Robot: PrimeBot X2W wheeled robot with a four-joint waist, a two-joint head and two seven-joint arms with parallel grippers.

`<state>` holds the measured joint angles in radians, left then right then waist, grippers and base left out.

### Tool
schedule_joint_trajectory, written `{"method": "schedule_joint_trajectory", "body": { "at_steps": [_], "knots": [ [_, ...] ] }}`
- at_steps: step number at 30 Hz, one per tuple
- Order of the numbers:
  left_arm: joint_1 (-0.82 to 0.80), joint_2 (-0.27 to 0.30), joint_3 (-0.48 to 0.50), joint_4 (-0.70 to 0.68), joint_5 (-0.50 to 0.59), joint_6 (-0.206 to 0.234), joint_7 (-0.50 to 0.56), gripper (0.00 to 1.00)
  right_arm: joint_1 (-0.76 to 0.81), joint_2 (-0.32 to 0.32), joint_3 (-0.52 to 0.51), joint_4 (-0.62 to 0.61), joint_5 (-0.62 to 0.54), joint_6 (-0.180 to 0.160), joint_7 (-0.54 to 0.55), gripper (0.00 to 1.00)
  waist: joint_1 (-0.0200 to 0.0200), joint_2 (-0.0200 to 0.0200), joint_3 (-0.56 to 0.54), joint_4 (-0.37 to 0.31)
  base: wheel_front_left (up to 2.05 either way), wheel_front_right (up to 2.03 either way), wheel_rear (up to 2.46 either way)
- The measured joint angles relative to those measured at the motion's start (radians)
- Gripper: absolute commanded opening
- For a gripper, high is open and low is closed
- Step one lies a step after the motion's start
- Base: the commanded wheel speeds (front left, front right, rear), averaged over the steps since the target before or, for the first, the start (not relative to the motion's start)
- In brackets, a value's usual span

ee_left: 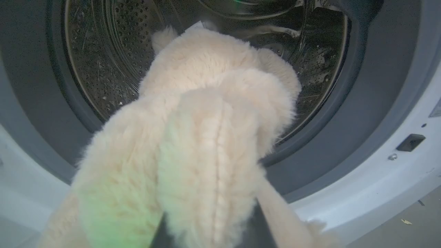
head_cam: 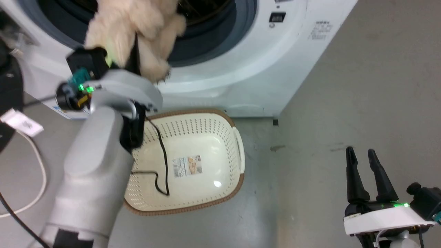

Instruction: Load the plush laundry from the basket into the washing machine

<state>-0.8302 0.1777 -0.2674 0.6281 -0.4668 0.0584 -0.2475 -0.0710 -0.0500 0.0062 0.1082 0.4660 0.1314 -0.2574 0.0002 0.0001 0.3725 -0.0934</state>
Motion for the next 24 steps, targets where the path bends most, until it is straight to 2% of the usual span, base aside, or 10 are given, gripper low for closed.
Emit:
{"method": "schedule_joint_trajectory", "body": {
  "at_steps": [5, 17, 24],
  "knots": [
    [-0.098, 0.01, 0.009, 0.041, 0.024, 0.0, -0.001, 0.0, -0.016, 0.0, 0.004, -0.015, 0.0, 0.0, 0.0, 1.0, 0.0, -0.0001, 0.059, -0.024, 0.0, 0.0, 0.0],
    [-0.289, 0.074, -0.008, 0.1, 0.11, 0.0, -0.001, 0.0, -0.037, 0.0, 0.03, -0.045, 0.014, 0.0, 0.0, 1.0, 0.0, 0.0, 0.177, -0.091, 0.0, 0.0, 0.0],
    [-0.44, 0.16, -0.032, 0.176, 0.159, -0.013, 0.031, 0.0, -0.044, 0.0, 0.05, -0.066, 0.038, 0.0, 0.0, 1.0, 0.0, 0.0, 0.241, -0.159, 0.0, 0.0, 0.0]
  ]
}}
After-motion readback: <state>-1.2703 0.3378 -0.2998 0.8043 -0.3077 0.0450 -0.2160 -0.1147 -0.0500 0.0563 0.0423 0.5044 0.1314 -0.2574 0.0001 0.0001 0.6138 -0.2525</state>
